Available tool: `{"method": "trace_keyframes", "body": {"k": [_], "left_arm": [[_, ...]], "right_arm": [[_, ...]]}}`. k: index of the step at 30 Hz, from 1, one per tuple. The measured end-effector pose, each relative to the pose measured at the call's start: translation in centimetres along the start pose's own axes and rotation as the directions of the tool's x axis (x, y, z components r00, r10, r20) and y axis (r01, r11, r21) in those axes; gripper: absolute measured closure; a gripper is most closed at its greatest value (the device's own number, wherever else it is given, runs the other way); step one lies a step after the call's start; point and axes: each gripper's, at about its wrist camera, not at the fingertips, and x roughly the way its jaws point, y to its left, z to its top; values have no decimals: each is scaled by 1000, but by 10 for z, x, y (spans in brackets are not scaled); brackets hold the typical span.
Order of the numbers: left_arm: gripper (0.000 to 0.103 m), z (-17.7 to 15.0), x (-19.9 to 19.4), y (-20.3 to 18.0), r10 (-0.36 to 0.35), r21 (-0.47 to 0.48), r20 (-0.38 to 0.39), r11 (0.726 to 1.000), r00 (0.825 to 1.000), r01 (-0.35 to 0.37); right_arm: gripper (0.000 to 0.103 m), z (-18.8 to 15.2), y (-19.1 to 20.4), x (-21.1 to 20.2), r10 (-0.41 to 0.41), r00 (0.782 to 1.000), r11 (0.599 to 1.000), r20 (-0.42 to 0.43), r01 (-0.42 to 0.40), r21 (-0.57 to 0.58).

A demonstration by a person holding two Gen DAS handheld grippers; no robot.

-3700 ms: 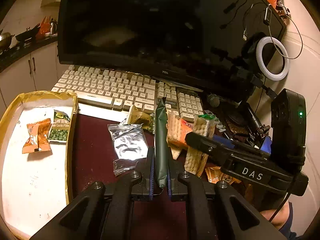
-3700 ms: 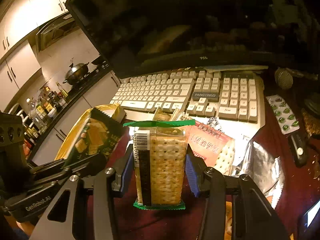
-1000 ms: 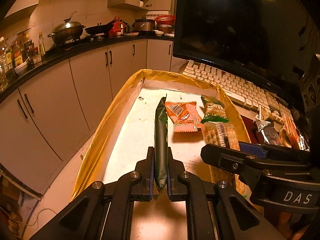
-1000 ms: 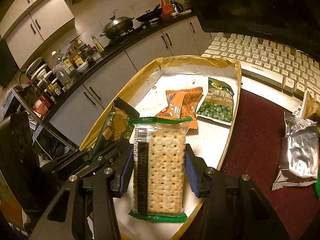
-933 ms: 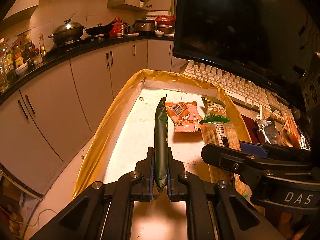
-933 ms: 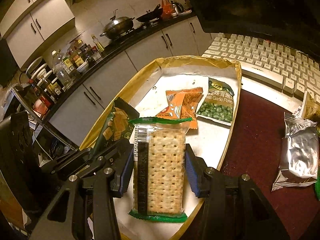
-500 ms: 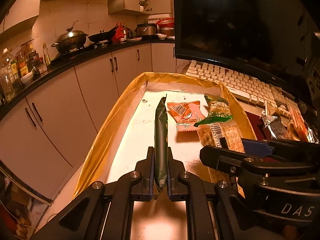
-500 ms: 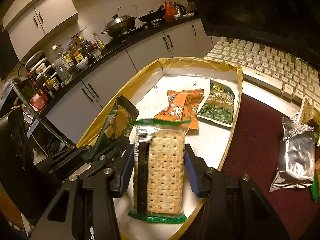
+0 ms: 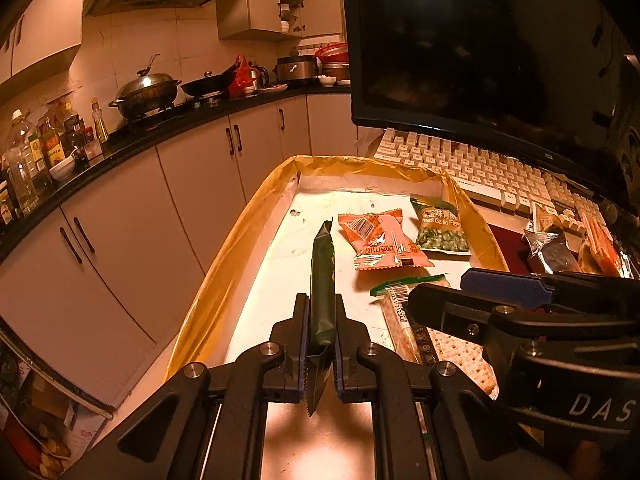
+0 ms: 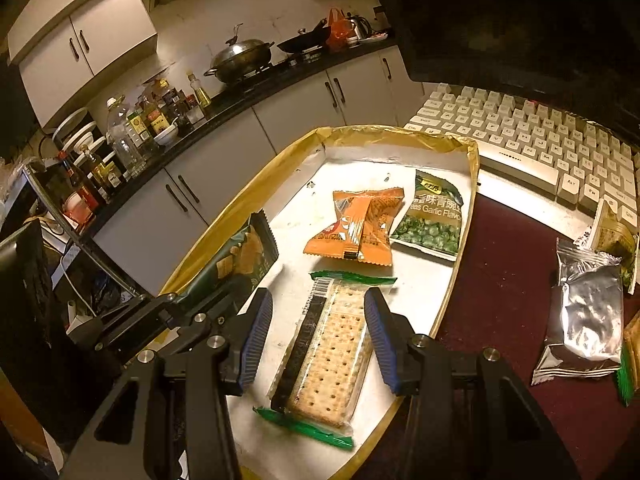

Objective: Organize snacks
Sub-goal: 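Lower both packets into the tray and open both tools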

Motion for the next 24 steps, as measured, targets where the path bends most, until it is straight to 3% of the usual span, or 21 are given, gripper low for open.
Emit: {"method": "trace_keyframes", "body": {"k": [12, 17, 24], "left_arm": [[93, 0, -9, -6, 65, 50, 38, 996, 997, -67], [75, 1, -14, -9, 83, 63, 59, 994, 995, -87], [69, 3, -23, -11, 110, 80, 91, 990, 990, -118]], "right_arm": [[56, 1, -5, -8, 5, 1000, 1000, 24, -6, 17], [56, 0, -7, -11, 10, 1000, 999, 28, -11, 30], [52, 1, -14, -20, 18, 999, 997, 37, -21, 74]]}}
